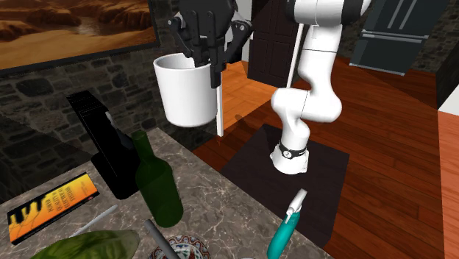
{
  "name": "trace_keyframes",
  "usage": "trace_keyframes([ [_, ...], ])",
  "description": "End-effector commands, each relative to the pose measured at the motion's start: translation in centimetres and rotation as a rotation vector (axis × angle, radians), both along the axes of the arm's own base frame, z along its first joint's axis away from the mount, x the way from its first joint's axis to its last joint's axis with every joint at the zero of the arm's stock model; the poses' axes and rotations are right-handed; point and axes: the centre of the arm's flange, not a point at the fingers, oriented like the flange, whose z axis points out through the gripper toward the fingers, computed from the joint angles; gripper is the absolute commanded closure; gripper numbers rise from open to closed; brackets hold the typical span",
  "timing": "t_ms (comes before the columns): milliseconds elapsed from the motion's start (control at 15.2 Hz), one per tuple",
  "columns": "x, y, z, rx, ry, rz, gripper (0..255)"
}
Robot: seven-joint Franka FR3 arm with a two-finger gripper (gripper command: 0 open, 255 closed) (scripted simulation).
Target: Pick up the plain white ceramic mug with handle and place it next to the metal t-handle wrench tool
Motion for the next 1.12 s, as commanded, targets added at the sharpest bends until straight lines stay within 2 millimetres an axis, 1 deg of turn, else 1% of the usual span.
trace_keyframes([
  [0,0.8,2.5,-0.2,0.000,-0.001,-0.002,255],
  [330,3.1,8.7,-0.2,0.000,-0.001,-0.002,255],
  [396,3.8,10.6,-0.2,0.000,-0.001,-0.002,255],
  [1056,3.8,10.6,-5.5,0.000,-0.001,-0.002,255],
])
